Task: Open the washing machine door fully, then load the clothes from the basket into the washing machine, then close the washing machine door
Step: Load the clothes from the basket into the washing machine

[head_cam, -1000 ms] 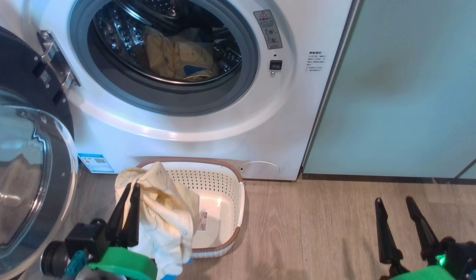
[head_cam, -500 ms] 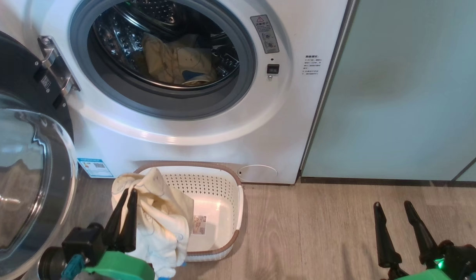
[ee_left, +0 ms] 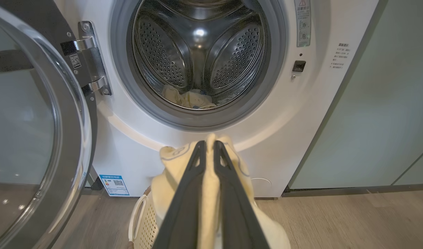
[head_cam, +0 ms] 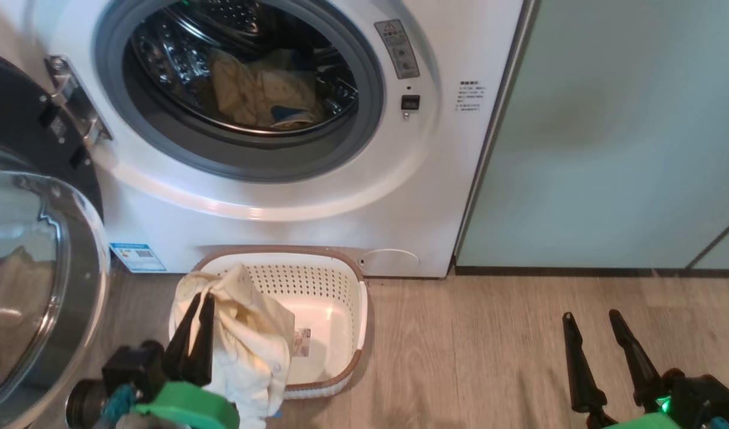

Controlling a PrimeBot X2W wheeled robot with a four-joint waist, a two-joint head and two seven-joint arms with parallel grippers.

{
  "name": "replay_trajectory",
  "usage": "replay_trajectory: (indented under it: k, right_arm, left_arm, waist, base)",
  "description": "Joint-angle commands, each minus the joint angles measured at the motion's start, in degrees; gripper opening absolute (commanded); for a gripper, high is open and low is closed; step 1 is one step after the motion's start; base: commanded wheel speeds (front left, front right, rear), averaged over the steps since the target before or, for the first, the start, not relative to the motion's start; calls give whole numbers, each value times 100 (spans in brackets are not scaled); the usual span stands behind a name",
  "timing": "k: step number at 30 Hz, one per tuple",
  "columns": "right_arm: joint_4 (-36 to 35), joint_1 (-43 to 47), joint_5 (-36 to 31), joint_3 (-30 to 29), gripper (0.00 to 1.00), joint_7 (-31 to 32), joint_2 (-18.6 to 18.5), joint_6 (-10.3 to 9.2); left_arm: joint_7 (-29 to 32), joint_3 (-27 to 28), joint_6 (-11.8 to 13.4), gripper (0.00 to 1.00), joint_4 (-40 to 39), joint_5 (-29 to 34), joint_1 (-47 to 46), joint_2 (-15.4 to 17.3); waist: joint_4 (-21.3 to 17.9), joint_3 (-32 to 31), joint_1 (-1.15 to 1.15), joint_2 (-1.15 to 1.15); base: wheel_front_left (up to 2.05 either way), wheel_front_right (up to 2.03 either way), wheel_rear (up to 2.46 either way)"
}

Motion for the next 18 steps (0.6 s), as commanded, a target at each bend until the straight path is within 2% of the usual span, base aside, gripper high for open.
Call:
replay_trajectory:
  k: [1,8,18]
  right_arm:
    - [-182,-269,-33,132,100,-38,-73,-16]
    - [-253,-416,8,169,100,-38,-73,-16]
    - [-465,-1018,151,220,100,-38,-73,-16]
  left_arm:
    - [-68,186,-30,0,-121,-68,-481,63]
    - [-15,182,-119,0,297,-209,-1035,43]
    - [84,418,-241,0,1241,-452,-2651,223]
  waist:
    - [-60,72,0,0]
    - [-202,417,0,0]
    - [-512,1631,0,0]
  base:
    - [0,0,0]
    - [0,0,0]
    - [0,0,0]
